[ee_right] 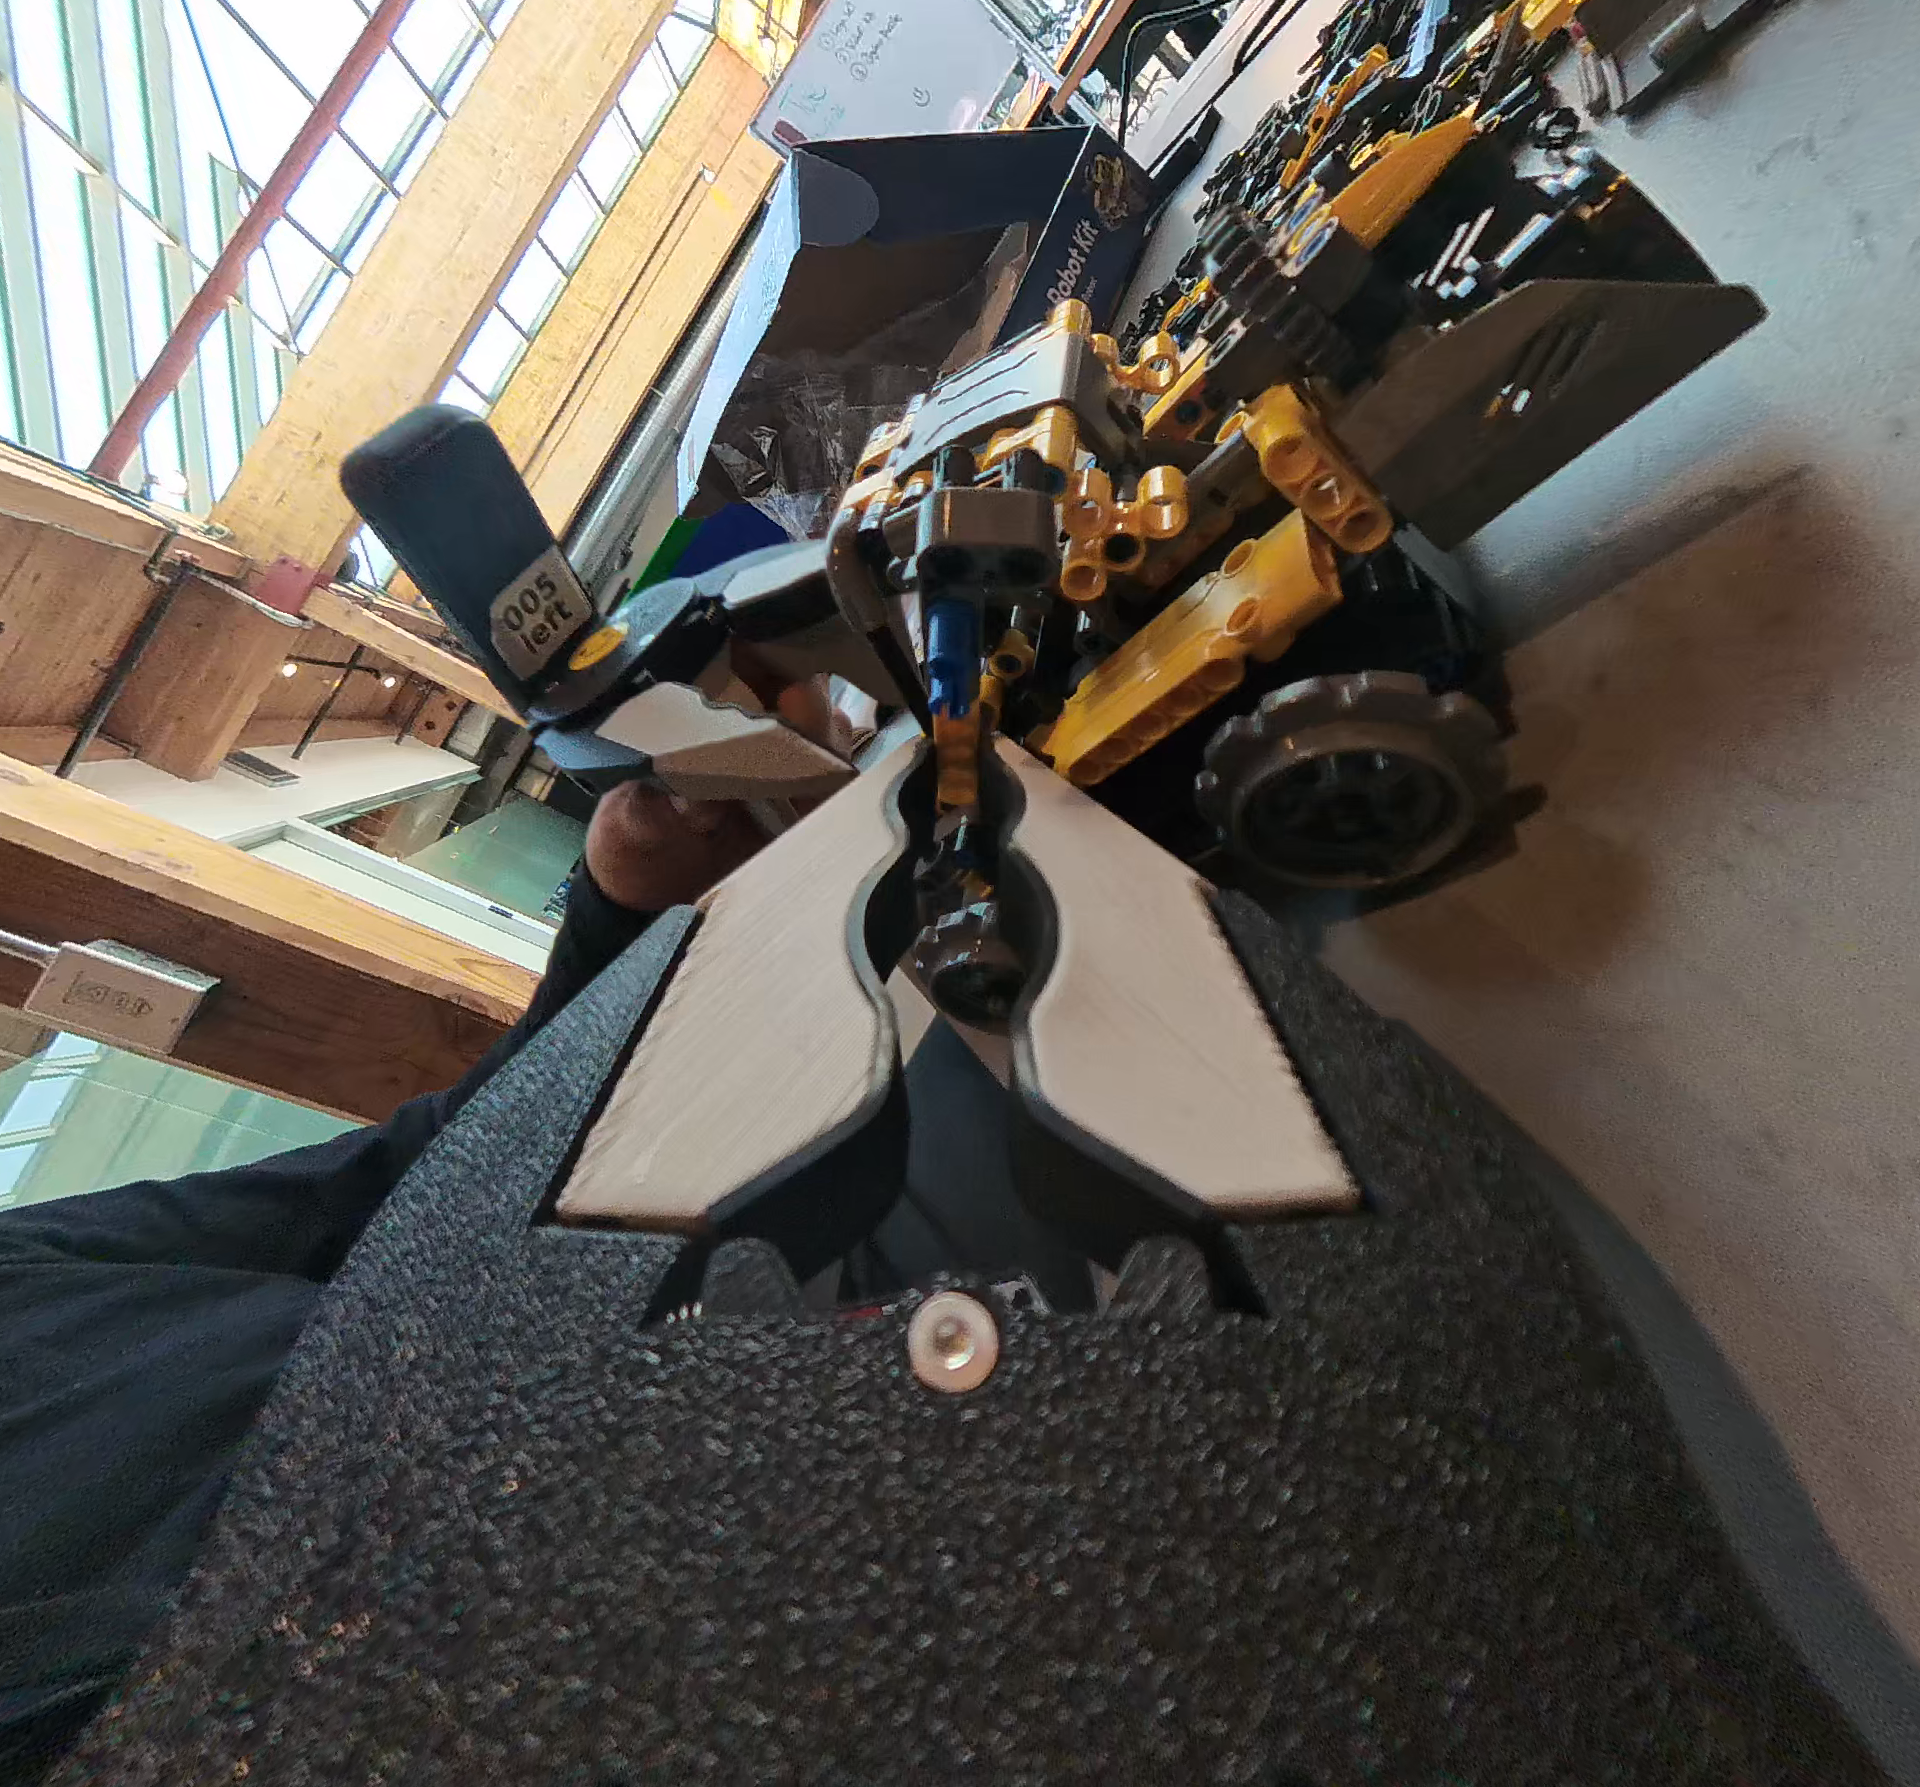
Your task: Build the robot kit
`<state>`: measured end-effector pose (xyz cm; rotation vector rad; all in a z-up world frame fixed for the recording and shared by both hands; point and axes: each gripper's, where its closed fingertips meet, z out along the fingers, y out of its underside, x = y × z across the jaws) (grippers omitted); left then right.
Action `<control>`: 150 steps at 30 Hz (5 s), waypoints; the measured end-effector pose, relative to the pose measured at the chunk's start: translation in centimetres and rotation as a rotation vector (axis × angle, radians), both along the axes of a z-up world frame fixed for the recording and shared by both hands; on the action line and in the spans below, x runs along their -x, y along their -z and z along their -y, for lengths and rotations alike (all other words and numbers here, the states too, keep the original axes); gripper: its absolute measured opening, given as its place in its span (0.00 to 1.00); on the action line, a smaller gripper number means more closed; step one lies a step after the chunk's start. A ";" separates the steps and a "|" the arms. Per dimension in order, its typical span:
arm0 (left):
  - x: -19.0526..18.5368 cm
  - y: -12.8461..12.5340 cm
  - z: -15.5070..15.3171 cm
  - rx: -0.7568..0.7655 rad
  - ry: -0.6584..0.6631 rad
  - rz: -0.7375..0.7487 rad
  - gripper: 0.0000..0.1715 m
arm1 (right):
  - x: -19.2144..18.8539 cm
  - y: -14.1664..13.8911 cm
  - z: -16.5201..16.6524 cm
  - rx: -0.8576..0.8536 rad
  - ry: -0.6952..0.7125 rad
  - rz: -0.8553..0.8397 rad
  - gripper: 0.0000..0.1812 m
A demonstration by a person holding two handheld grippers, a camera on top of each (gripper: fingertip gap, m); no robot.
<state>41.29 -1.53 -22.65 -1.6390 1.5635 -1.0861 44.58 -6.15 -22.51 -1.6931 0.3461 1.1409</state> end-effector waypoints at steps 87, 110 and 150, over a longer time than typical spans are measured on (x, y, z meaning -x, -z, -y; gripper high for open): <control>-3.3 1.8 -1.4 -0.270 -0.123 -0.144 0.55 | 0.6 0.2 -2.8 0.162 0.014 -0.514 0.04; -2.9 1.7 -1.5 -0.232 -0.119 -0.101 0.53 | -1.5 0.2 -2.2 0.098 0.018 -0.240 0.08; -1.9 -1.6 7.1 -0.382 0.135 0.046 0.04 | 0.2 -4.7 0.4 -0.112 -0.153 -0.163 0.08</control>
